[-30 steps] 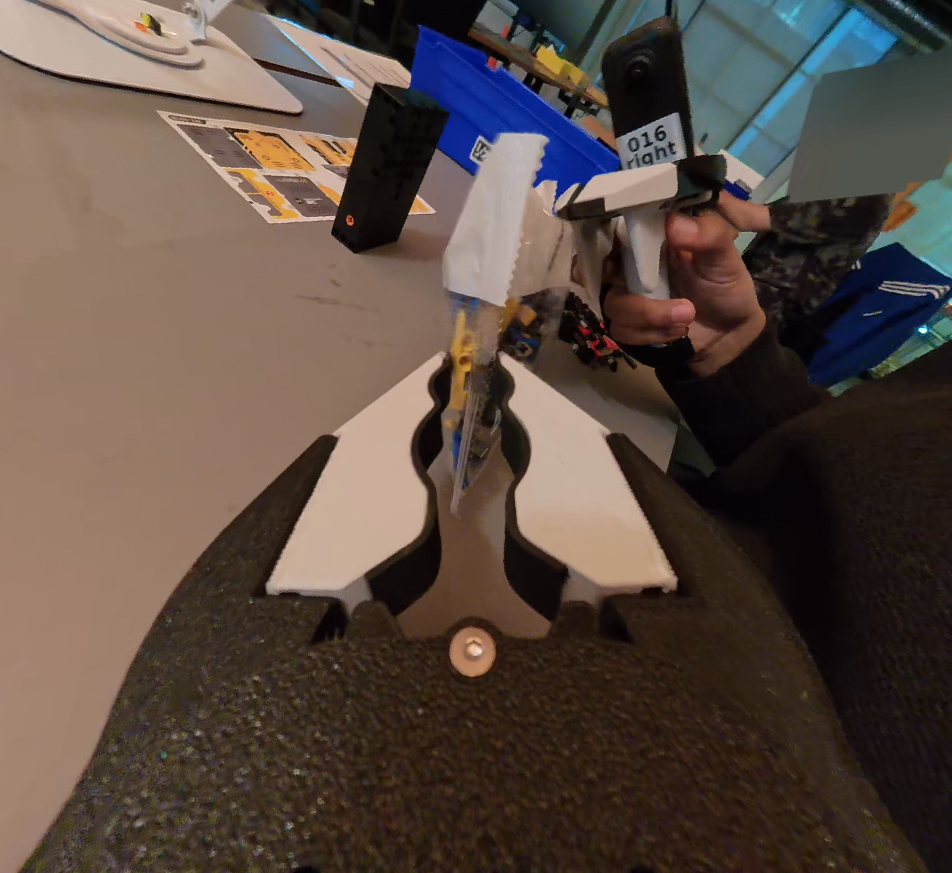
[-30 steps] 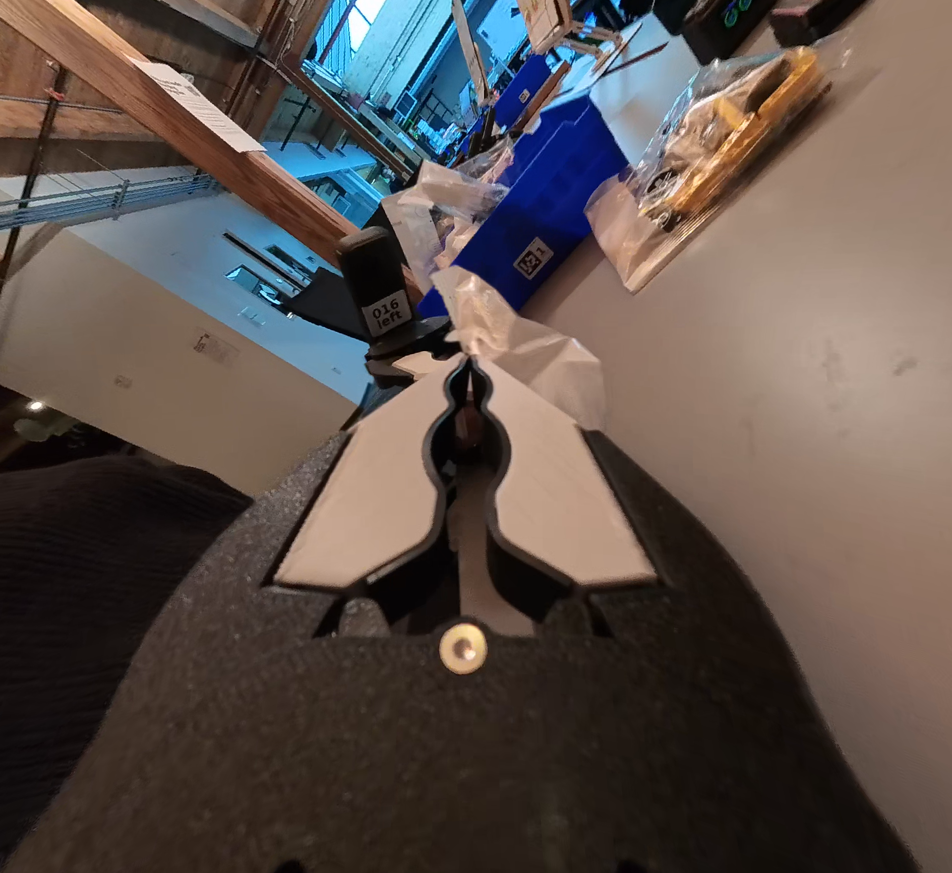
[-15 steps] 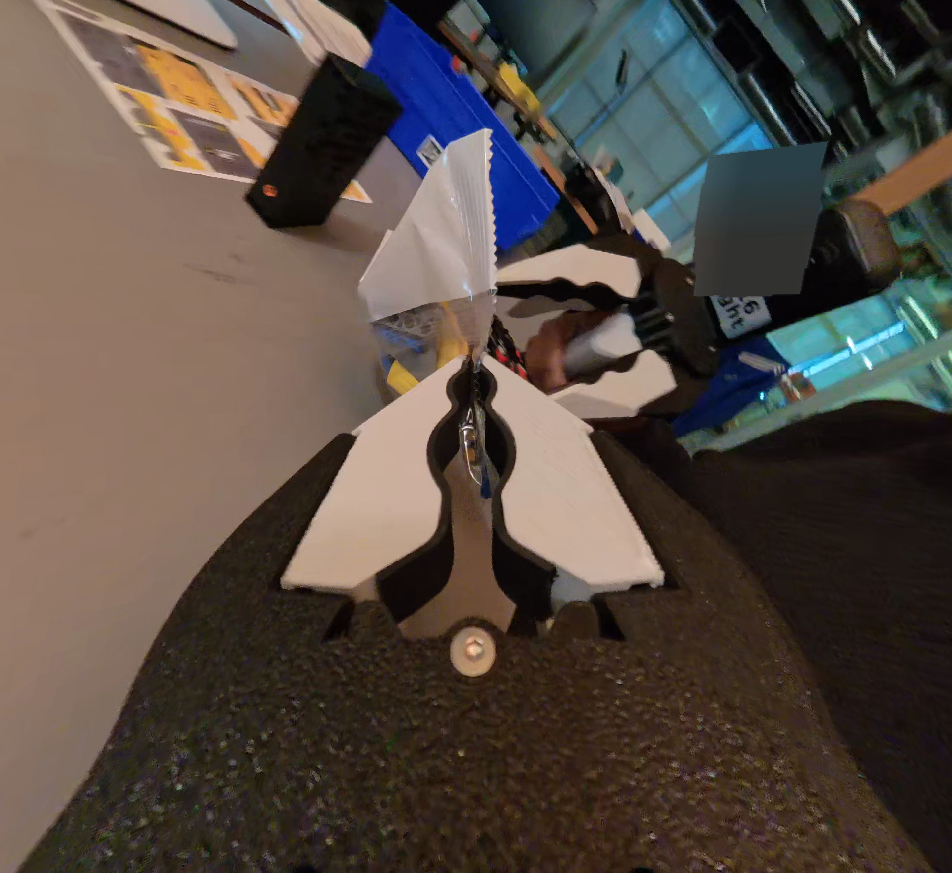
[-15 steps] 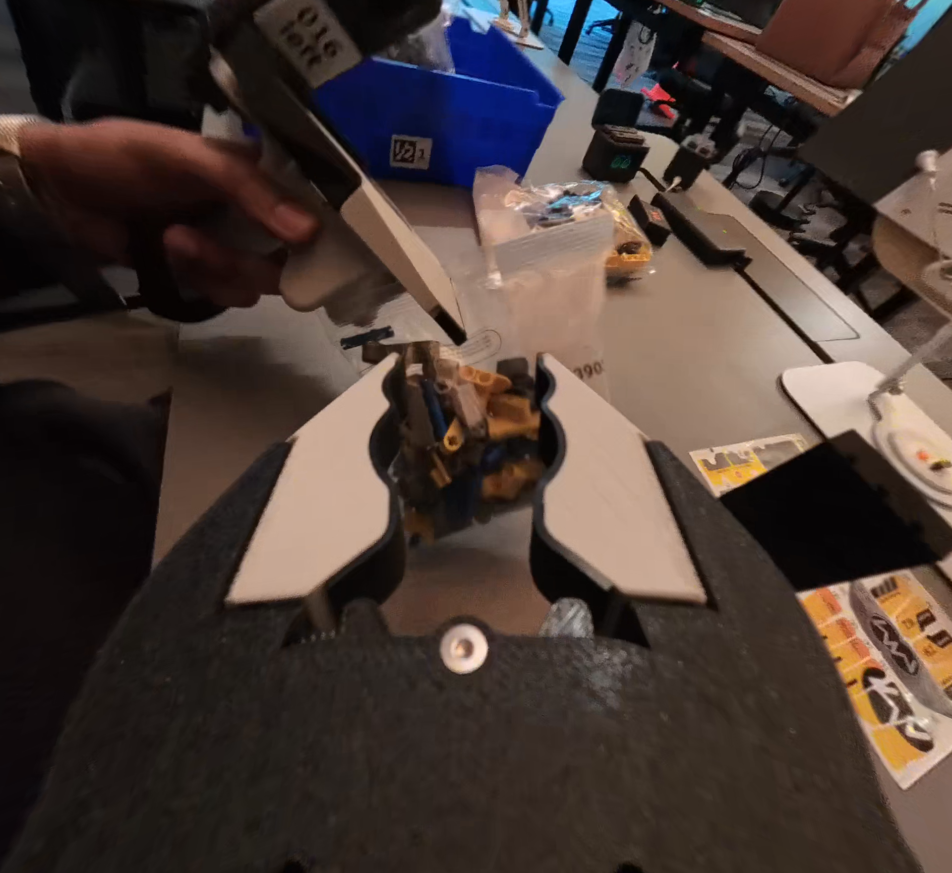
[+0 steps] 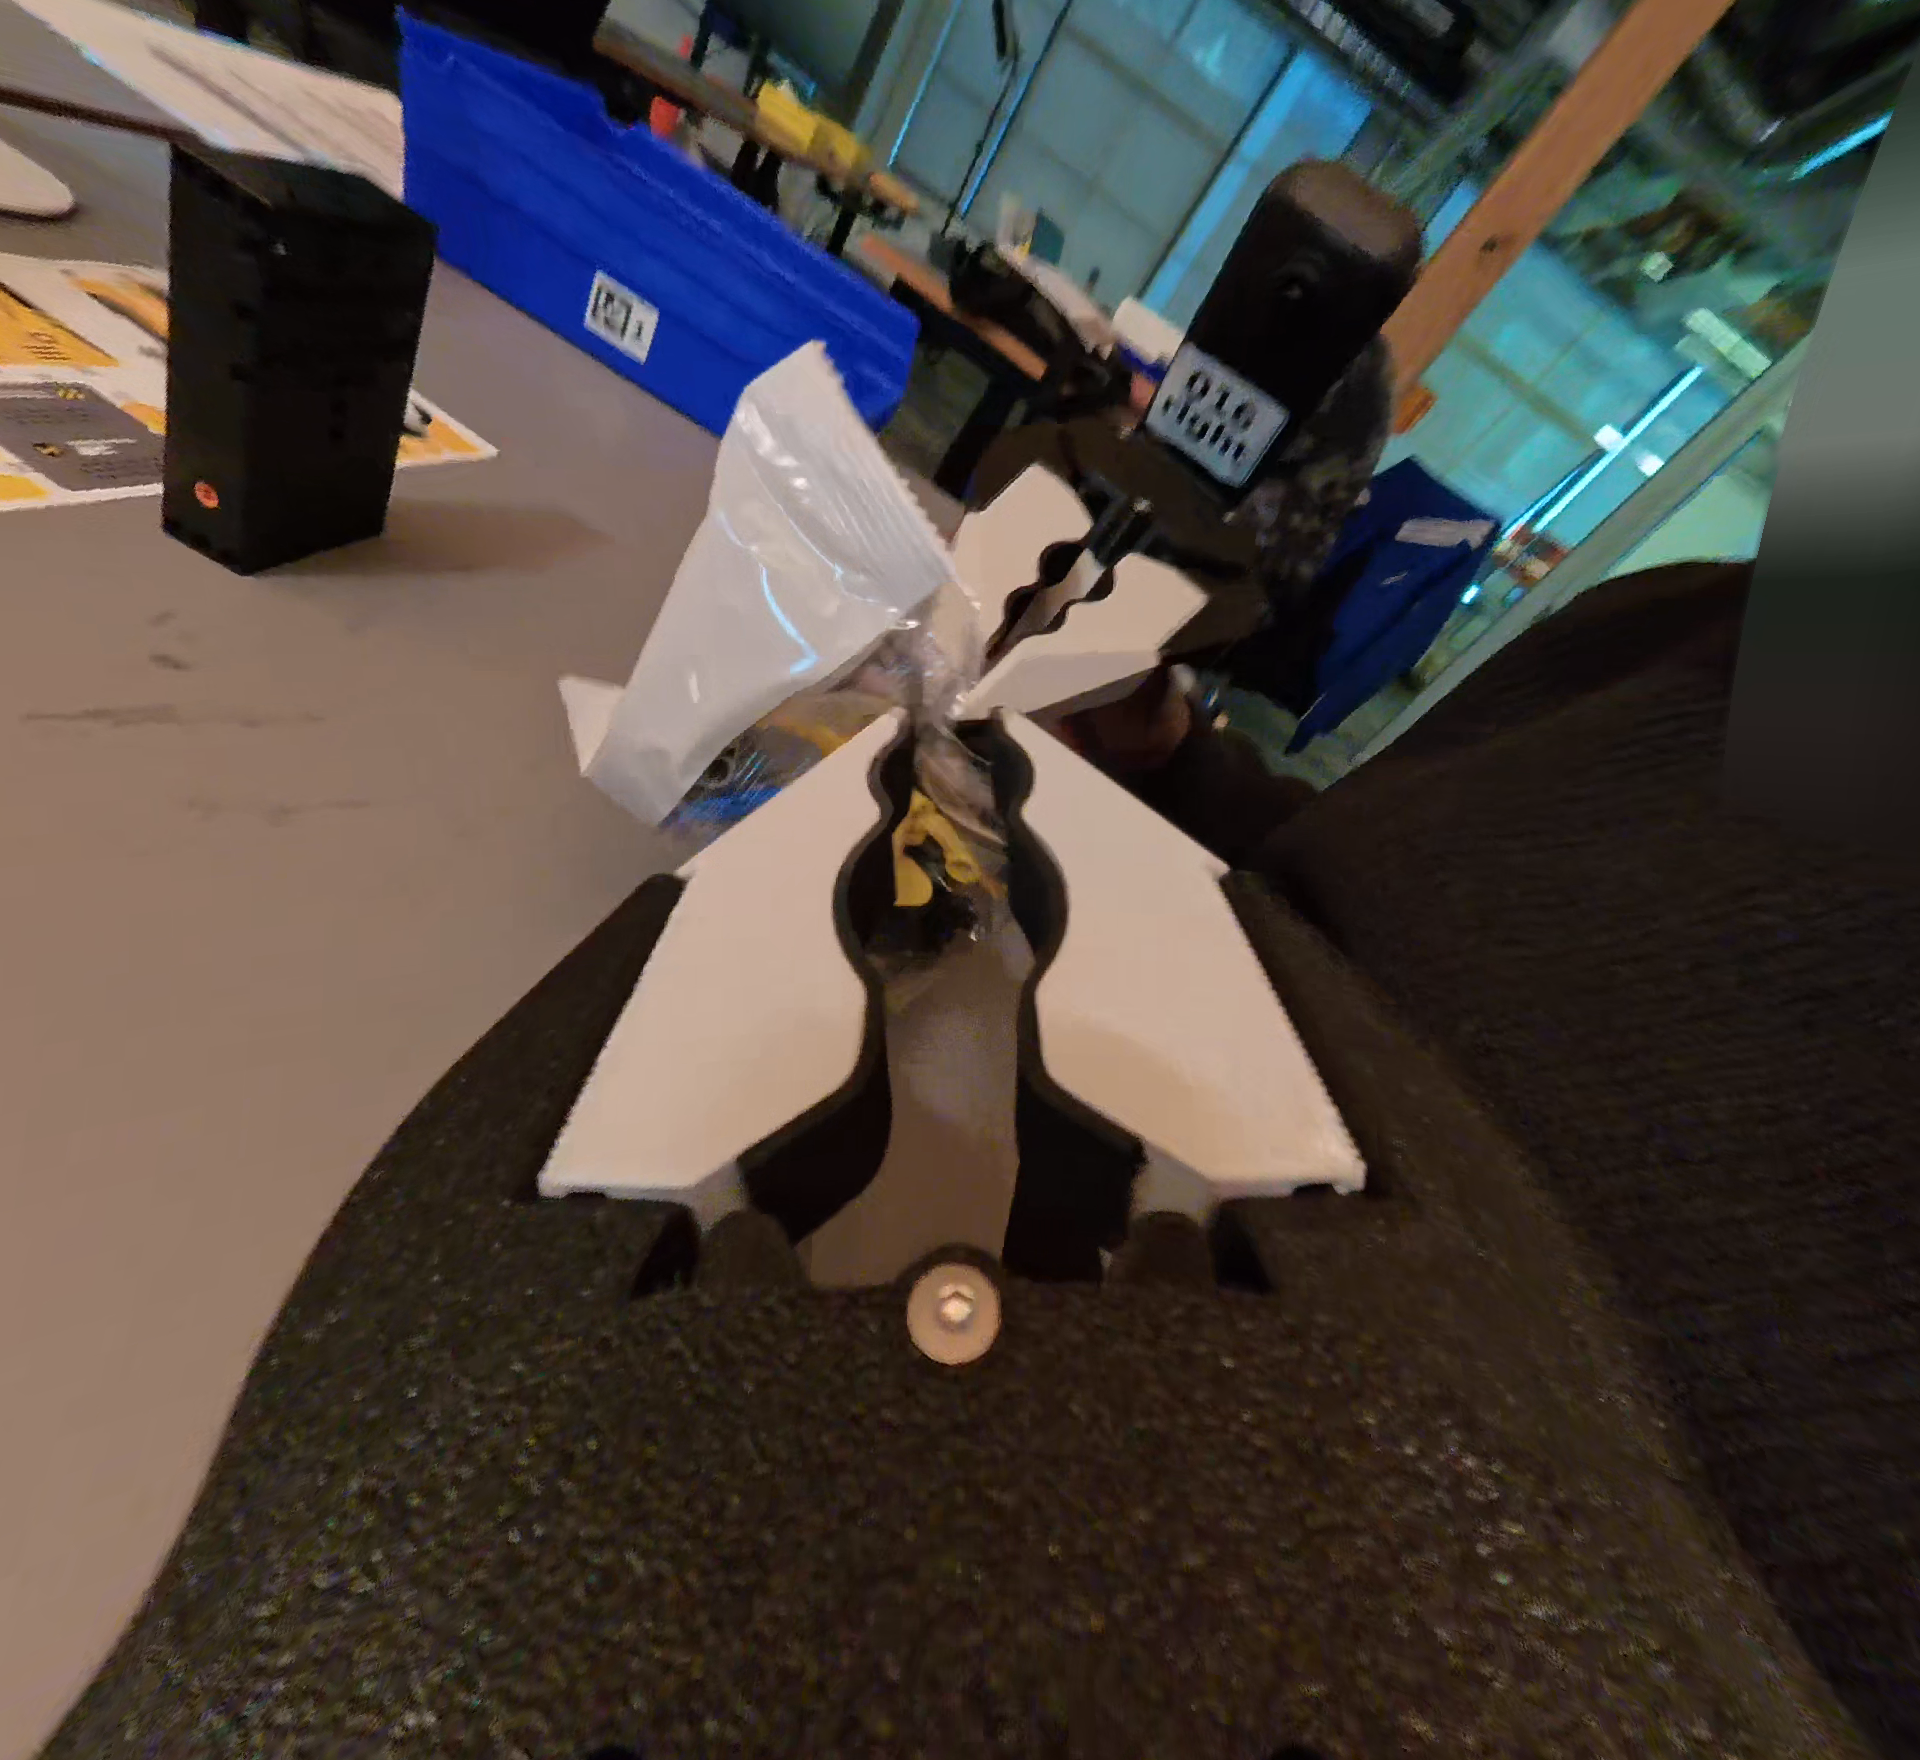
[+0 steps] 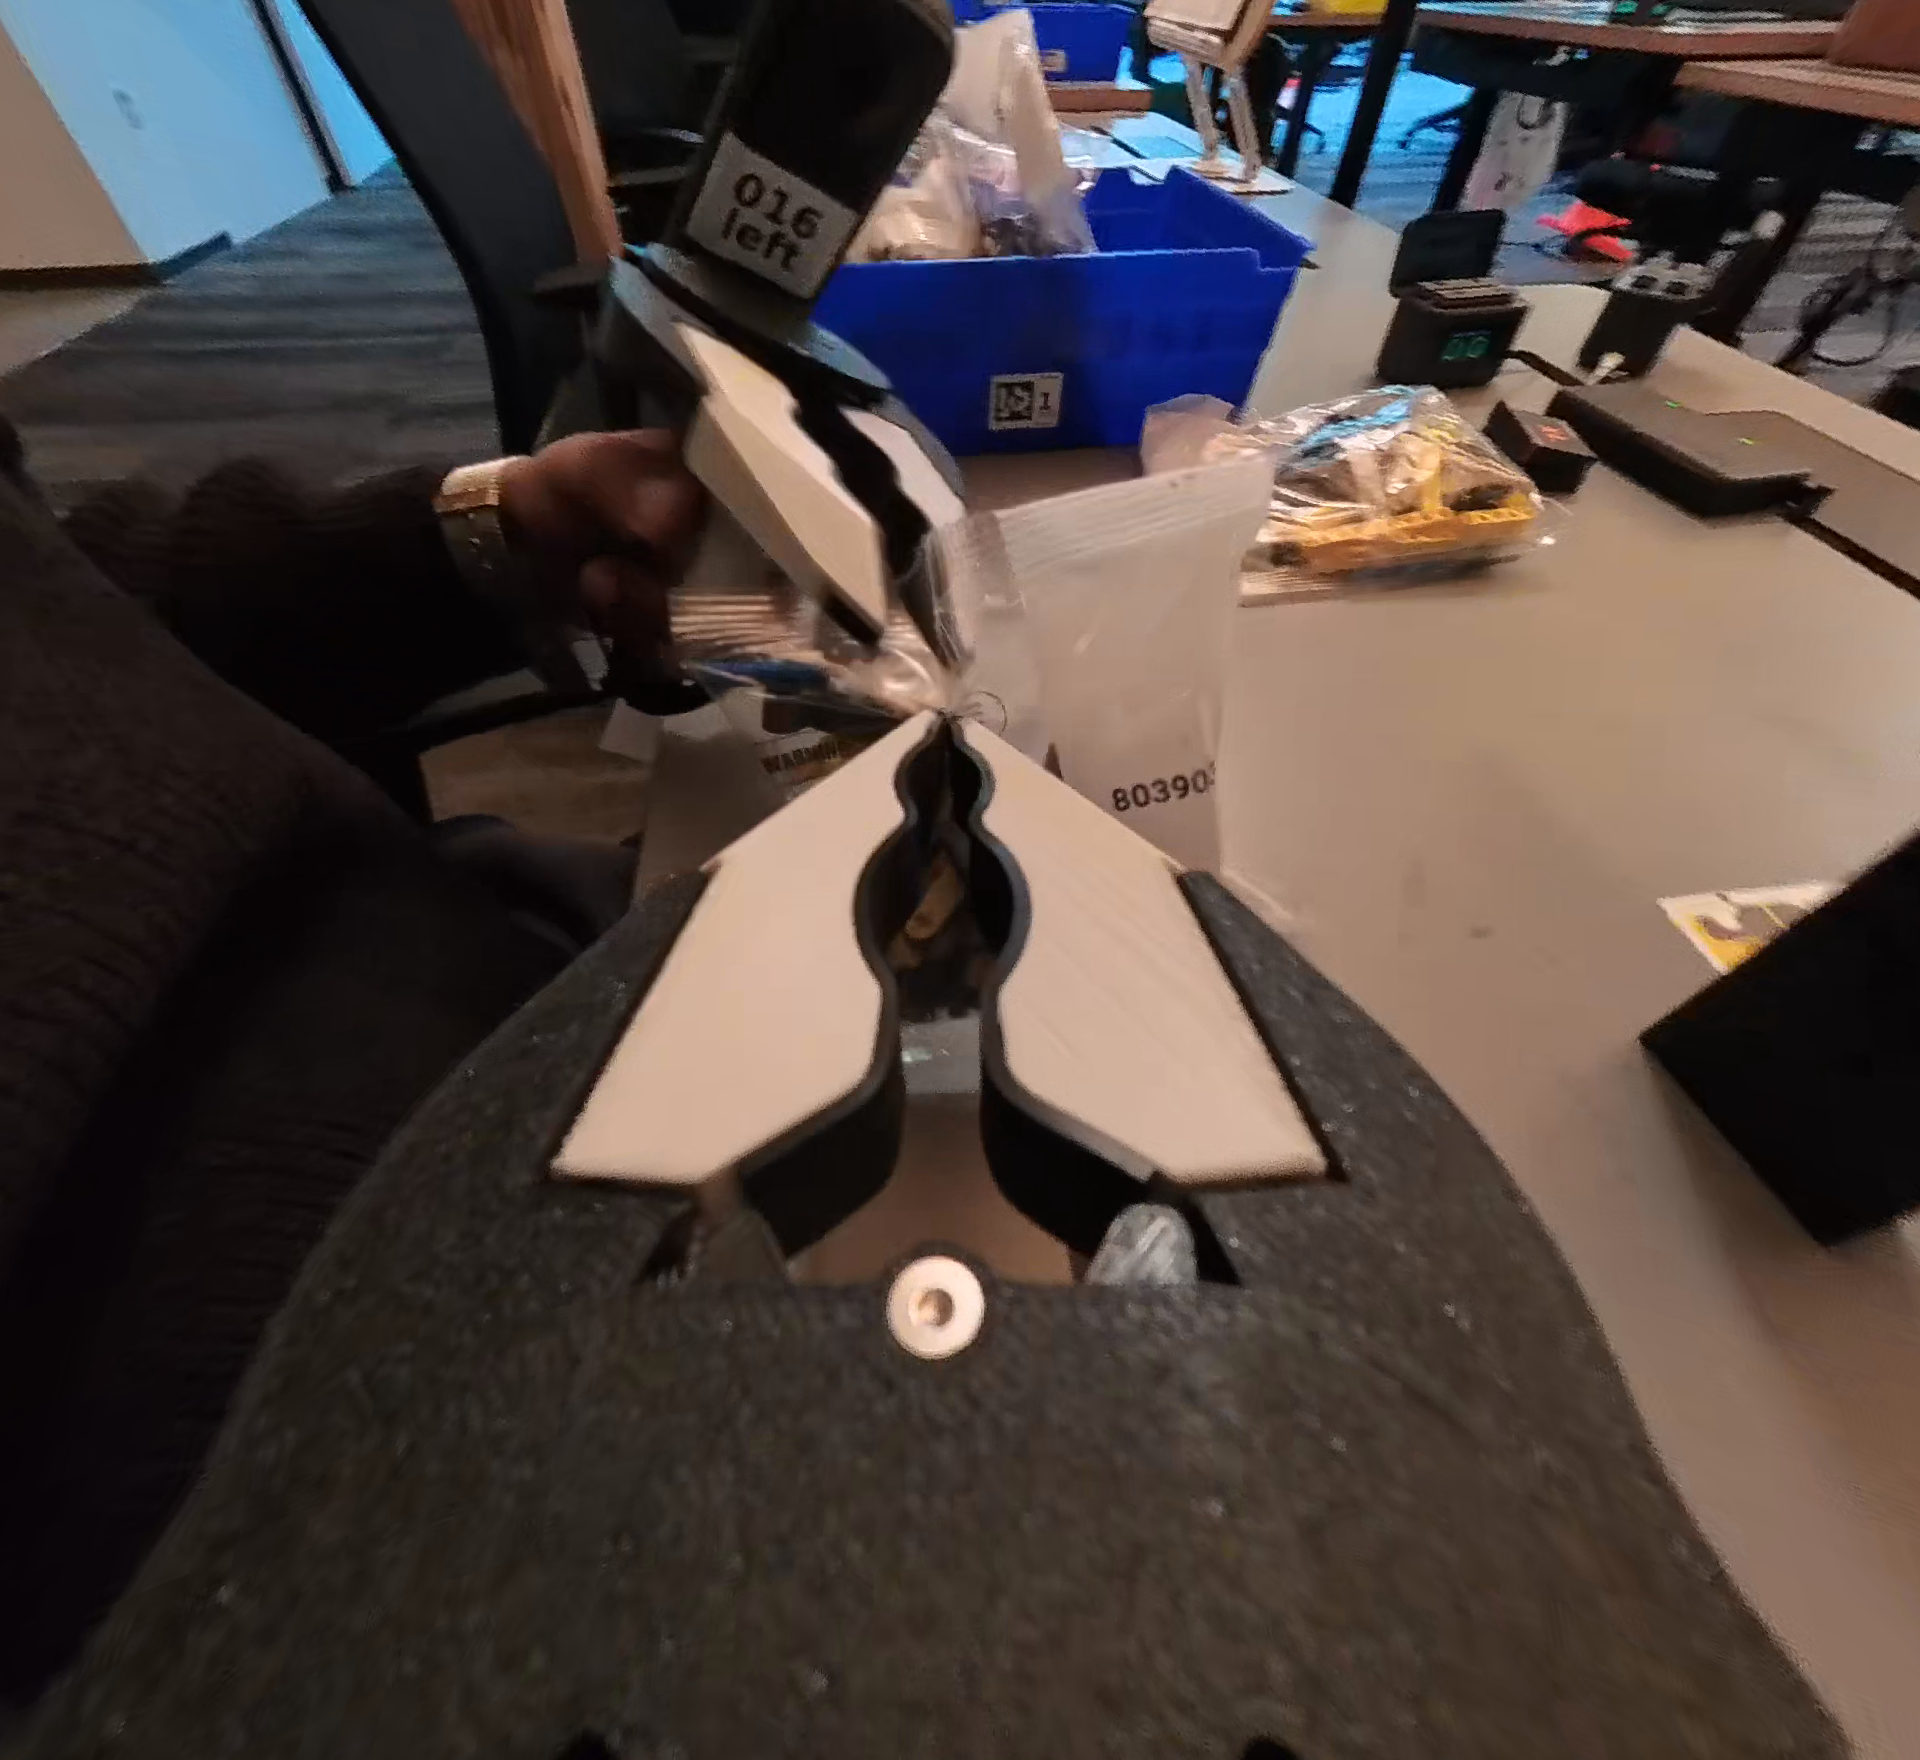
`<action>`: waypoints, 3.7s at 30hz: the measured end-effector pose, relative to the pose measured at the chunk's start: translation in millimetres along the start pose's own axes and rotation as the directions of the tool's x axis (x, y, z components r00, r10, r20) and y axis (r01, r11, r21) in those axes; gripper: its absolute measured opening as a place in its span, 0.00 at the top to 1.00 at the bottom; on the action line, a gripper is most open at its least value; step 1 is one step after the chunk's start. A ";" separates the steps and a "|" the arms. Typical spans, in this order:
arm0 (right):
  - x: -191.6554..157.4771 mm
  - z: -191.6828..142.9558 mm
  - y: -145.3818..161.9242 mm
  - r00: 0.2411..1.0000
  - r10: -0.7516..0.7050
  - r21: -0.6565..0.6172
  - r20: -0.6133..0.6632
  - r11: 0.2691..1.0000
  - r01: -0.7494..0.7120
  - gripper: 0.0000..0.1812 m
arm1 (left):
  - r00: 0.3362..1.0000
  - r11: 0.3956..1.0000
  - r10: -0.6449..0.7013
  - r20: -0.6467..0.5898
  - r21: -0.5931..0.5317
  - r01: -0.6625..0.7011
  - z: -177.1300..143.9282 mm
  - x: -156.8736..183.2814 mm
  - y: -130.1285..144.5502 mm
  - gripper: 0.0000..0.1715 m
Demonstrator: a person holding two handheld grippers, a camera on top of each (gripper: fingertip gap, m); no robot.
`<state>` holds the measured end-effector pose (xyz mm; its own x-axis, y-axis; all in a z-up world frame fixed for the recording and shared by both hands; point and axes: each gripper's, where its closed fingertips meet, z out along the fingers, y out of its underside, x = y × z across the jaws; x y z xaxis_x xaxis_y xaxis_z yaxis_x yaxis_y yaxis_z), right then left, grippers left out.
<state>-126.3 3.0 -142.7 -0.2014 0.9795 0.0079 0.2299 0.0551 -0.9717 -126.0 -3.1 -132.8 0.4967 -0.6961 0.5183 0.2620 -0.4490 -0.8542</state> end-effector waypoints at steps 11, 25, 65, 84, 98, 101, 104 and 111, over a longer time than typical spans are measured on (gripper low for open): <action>-16.5 -20.8 -28.6 0.910 0.255 0.212 0.326 0.919 -0.333 1.00 | 0.993 0.988 0.118 -0.004 0.096 -0.117 -5.6 4.0 -5.5 0.82; -24.1 -17.2 -29.3 0.820 0.357 0.142 0.447 0.877 -0.459 1.00 | 0.952 0.949 0.301 0.049 0.088 -0.304 9.7 23.2 0.6 0.93; -10.4 -17.9 -29.8 0.831 0.399 0.206 0.387 0.841 -0.500 1.00 | 0.929 0.942 0.326 0.176 0.021 -0.335 6.4 13.6 1.0 1.00; 9.3 -17.7 -36.4 0.868 0.453 0.281 0.202 0.823 -0.494 1.00 | 0.953 0.942 0.258 0.162 0.177 -0.285 -5.6 6.2 -11.7 1.00; 17.3 -12.0 -27.3 0.830 0.511 0.309 0.222 0.771 -0.557 1.00 | 0.977 0.949 0.146 0.156 0.257 -0.183 -10.1 -1.3 -8.4 1.00; 15.3 -11.5 -23.3 0.824 0.511 0.291 0.245 0.772 -0.566 1.00 | 0.964 0.957 0.175 0.203 0.196 -0.215 -9.6 -1.9 -5.6 1.00; 17.2 -17.3 -24.9 0.815 0.516 0.296 0.264 0.760 -0.578 1.00 | 0.950 0.947 0.200 0.240 0.200 -0.250 -17.3 0.7 -12.8 0.84; 5.6 -12.7 -24.7 0.772 0.529 0.233 0.353 0.749 -0.620 1.00 | 0.892 0.920 0.329 0.309 0.108 -0.377 -13.4 5.9 -13.1 0.74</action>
<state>-121.0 9.5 -115.7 -0.3703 0.7167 -0.5909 0.0748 -0.6111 -0.7880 -137.6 -8.8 -118.0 0.7854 -0.5955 0.1690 0.1436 -0.0903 -0.9855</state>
